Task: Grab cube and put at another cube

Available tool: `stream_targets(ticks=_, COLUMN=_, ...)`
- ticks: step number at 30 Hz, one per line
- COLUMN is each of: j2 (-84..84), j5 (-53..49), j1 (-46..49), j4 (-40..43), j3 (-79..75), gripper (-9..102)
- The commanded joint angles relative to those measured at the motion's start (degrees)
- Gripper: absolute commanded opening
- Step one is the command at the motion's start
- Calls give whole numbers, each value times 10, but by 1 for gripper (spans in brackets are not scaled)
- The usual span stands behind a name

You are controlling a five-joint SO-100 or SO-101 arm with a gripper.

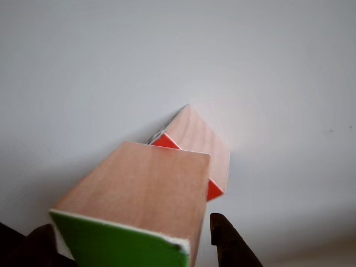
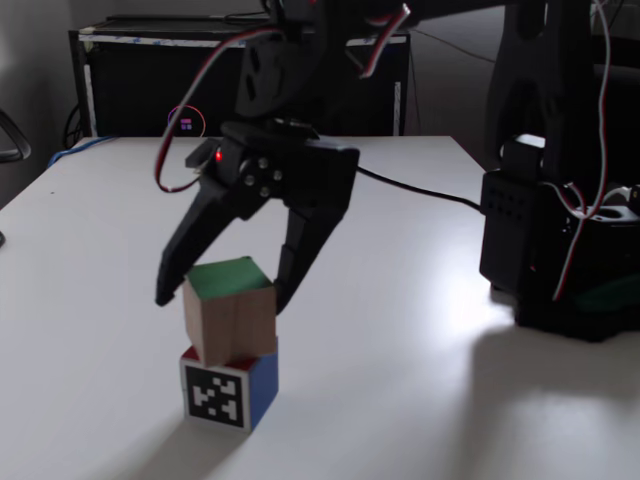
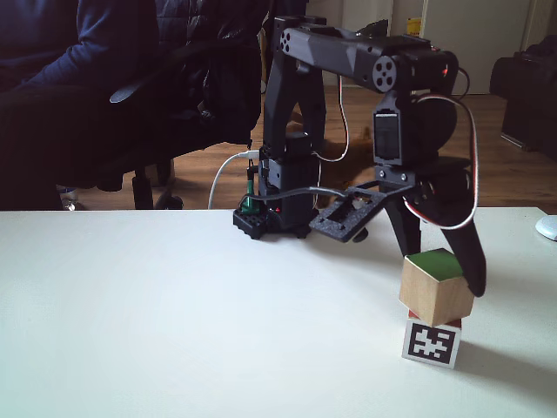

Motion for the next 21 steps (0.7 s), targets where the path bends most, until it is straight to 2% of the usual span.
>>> stream_targets(ticks=1, j2=54, j5=10, j1=-6, j4=30, j3=-20, gripper=44)
stream_targets(ticks=4, j2=160, j5=25, j1=-27, j4=61, j3=16, gripper=44)
stream_targets(ticks=7, j2=339, j5=33, j1=-42, j4=59, j3=114, gripper=43)
stream_targets(ticks=11, j2=573, j5=3, j1=24, j4=-26, j3=331, gripper=38)
stream_targets(ticks=13, j2=682, j5=-20, j1=85, j4=-96, j3=451, gripper=27)
stream_targets(ticks=14, j2=730, j5=-16, j1=118, j4=-126, j3=502, gripper=13)
stream_targets(ticks=15, j2=773, j5=-1, j1=149, j4=-153, j3=549, gripper=4)
stream_targets(ticks=16, j2=807, j5=-10, j1=163, j4=-172, j3=589, gripper=0)
stream_targets(ticks=21, j2=831, j5=-27, j1=185, j4=-193, j3=672, gripper=0)
